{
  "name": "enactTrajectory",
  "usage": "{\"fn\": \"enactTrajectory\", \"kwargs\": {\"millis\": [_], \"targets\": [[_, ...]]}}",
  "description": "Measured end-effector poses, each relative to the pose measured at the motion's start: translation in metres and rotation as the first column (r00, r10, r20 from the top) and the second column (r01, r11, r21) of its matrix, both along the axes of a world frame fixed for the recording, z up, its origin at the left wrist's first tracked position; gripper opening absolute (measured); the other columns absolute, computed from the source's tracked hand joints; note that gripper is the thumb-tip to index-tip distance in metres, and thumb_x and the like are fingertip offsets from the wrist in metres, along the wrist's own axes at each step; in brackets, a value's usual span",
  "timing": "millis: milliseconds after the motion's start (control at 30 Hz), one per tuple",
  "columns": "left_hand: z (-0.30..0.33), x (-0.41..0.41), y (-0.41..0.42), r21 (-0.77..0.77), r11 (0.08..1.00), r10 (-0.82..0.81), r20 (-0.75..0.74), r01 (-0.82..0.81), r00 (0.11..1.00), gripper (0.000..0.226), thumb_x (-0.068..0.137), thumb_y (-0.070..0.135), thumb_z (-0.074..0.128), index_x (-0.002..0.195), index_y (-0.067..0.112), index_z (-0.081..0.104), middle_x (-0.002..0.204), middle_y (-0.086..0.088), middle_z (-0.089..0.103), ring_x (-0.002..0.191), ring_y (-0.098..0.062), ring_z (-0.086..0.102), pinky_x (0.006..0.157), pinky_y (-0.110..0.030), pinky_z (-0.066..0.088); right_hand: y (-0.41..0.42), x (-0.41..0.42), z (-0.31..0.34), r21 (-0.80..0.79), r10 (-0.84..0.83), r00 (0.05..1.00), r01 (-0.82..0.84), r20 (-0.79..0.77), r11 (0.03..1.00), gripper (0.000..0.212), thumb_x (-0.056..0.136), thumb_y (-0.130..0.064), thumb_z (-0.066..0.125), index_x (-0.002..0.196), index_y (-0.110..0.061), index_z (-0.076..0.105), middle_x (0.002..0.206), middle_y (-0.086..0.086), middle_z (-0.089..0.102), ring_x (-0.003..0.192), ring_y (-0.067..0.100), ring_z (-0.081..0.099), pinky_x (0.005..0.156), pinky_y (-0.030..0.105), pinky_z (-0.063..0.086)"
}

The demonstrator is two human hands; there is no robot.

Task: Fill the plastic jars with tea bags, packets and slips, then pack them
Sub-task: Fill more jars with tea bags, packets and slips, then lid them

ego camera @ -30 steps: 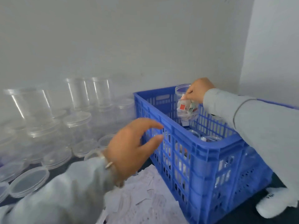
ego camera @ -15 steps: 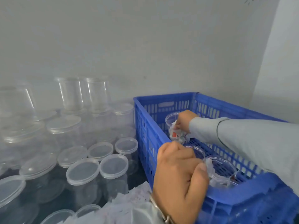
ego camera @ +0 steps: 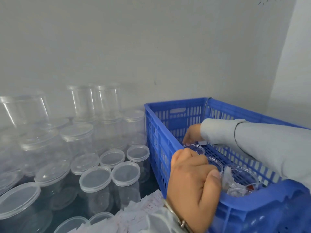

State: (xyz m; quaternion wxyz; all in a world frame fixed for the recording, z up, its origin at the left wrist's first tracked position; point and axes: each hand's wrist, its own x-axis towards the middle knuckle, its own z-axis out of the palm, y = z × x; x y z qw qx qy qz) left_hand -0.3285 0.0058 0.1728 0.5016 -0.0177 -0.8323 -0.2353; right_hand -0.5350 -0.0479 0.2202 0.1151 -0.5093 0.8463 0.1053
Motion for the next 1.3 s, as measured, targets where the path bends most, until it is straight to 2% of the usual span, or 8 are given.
{"fn": "enactTrajectory", "kwargs": {"millis": [167, 333, 433, 533, 667, 933, 1133, 1300], "targets": [[0.008, 0.006, 0.002, 0.027, 1.0, -0.007, 0.147, 0.003, 0.989, 0.045, 0.089, 0.029, 0.027, 0.053, 0.009, 0.045, 0.058, 0.0, 0.042, 0.068, -0.017, 0.037, 0.076, -0.031, 0.032, 0.011, 0.014, 0.052, -0.485, -0.038, 0.968, 0.159, 0.249, 0.86, 0.032, 0.092, -0.001, 0.053, 0.121, -0.01, 0.064, 0.119, 0.01, 0.066, 0.113, 0.022, 0.06, 0.093, 0.024, 0.042], [0.022, 0.022, 0.002, -0.121, 0.992, 0.071, 0.396, -0.024, 0.916, 0.053, 0.093, 0.034, 0.021, 0.075, 0.006, 0.062, 0.079, -0.007, 0.057, 0.083, -0.023, 0.046, 0.093, -0.033, 0.031, 0.019, 0.055, 0.071, -0.63, 0.016, 0.967, 0.153, 0.255, 0.761, 0.026, 0.089, 0.002, 0.053, 0.108, -0.009, 0.068, 0.109, 0.013, 0.069, 0.098, 0.022, 0.062, 0.085, 0.024, 0.048], [0.03, 0.045, -0.003, -0.157, 0.987, 0.041, 0.467, 0.037, 0.883, 0.032, 0.099, 0.027, 0.041, 0.116, 0.01, 0.062, 0.123, -0.008, 0.057, 0.12, -0.022, 0.044, 0.111, -0.034, 0.022, 0.018, 0.09, 0.078, -0.607, 0.082, 0.985, 0.027, 0.152, 0.794, 0.024, 0.09, -0.003, 0.056, 0.107, -0.014, 0.069, 0.107, 0.006, 0.069, 0.104, 0.021, 0.061, 0.097, 0.03, 0.044], [0.03, 0.083, -0.019, -0.182, 0.982, 0.071, 0.57, 0.041, 0.819, 0.046, 0.097, 0.032, 0.047, 0.141, 0.019, 0.042, 0.151, 0.001, 0.031, 0.138, -0.012, 0.026, 0.112, -0.022, 0.015, 0.019, 0.129, 0.084, -0.572, 0.175, 0.984, -0.129, 0.025, 0.81, 0.023, 0.092, -0.01, 0.058, 0.111, -0.016, 0.069, 0.111, 0.002, 0.068, 0.105, 0.017, 0.058, 0.088, 0.021, 0.039], [0.016, 0.156, -0.061, -0.297, 0.952, 0.273, 0.692, -0.082, 0.668, 0.042, 0.095, 0.031, 0.048, 0.136, 0.025, 0.047, 0.152, 0.009, 0.026, 0.136, -0.009, 0.03, 0.106, -0.014, 0.018, 0.018, 0.184, 0.083, -0.48, 0.262, 0.958, -0.285, -0.116, 0.829, 0.026, 0.095, -0.016, 0.052, 0.116, -0.019, 0.067, 0.116, 0.001, 0.066, 0.105, 0.017, 0.056, 0.079, 0.018, 0.034], [-0.046, 0.31, -0.115, -0.202, 0.921, 0.336, 0.845, -0.333, 0.416, 0.035, 0.093, 0.04, 0.045, 0.127, 0.04, 0.05, 0.145, 0.026, 0.03, 0.128, 0.007, 0.033, 0.095, 0.001, 0.012, -0.046, 0.26, 0.02, -0.2, 0.309, 0.919, -0.36, -0.244, 0.911, 0.038, 0.098, -0.011, 0.042, 0.133, -0.021, 0.054, 0.134, 0.002, 0.055, 0.117, 0.025, 0.055, 0.1, 0.034, 0.043], [-0.069, 0.348, -0.134, -0.1, 0.919, 0.281, 0.845, -0.382, 0.455, 0.029, 0.091, 0.041, 0.05, 0.119, 0.043, 0.056, 0.129, 0.036, 0.038, 0.117, 0.017, 0.032, 0.105, -0.005, 0.018, -0.127, 0.287, -0.035, -0.465, 0.038, 0.978, 0.063, 0.206, 0.883, 0.089, 0.09, -0.04, 0.061, 0.152, -0.011, 0.003, 0.145, 0.014, 0.04, 0.127, 0.033, 0.046, 0.103, 0.038, 0.039], [-0.069, 0.362, -0.151, -0.061, 0.881, 0.343, 0.766, -0.47, 0.544, 0.023, 0.092, 0.032, 0.051, 0.113, 0.037, 0.058, 0.119, 0.029, 0.045, 0.111, 0.012, 0.04, 0.082, 0.012, 0.015, -0.175, 0.295, -0.064, -0.575, -0.039, 0.742, 0.551, 0.67, 0.606, 0.122, 0.076, -0.046, 0.075, 0.15, -0.013, -0.015, 0.156, 0.013, 0.022, 0.138, 0.034, 0.033, 0.11, 0.041, 0.031]]}}
